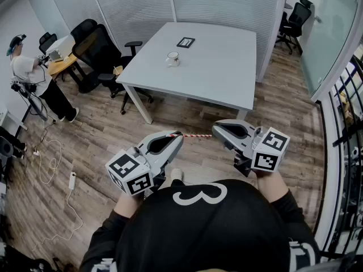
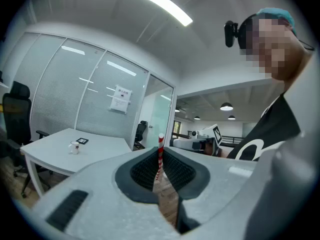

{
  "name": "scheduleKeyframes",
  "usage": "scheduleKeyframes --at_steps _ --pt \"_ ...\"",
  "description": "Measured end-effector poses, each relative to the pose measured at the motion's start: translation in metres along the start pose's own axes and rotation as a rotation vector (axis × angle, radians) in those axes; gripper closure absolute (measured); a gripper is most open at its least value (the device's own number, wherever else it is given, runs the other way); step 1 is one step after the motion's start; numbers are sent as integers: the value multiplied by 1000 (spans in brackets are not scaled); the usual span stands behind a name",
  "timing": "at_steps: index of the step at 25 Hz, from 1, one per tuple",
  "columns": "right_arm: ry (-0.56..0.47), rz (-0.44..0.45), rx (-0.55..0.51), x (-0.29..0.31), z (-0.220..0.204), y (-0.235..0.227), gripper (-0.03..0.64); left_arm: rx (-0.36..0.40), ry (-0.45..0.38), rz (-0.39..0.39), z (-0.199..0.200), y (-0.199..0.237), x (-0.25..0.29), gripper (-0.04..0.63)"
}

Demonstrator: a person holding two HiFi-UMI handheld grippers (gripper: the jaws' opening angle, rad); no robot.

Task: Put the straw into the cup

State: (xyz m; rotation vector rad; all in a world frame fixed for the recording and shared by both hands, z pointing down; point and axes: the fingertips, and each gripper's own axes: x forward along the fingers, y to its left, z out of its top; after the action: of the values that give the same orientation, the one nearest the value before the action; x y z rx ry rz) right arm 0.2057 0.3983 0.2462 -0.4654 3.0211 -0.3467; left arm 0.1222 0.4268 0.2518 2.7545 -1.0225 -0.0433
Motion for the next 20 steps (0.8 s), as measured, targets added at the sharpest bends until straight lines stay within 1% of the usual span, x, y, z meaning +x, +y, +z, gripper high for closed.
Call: scheduleKeyframes --at_steps 5,12,20 --pt "11 1 5 4 -7 4 603 1 -3 -16 -6 1 -2 560" --pt "3 -13 17 14 -3 0 603 -7 -7 -28 0 15 -3 560" --pt "8 -22 52 30 -6 -19 603 -27 0 -44 1 37 7 560"
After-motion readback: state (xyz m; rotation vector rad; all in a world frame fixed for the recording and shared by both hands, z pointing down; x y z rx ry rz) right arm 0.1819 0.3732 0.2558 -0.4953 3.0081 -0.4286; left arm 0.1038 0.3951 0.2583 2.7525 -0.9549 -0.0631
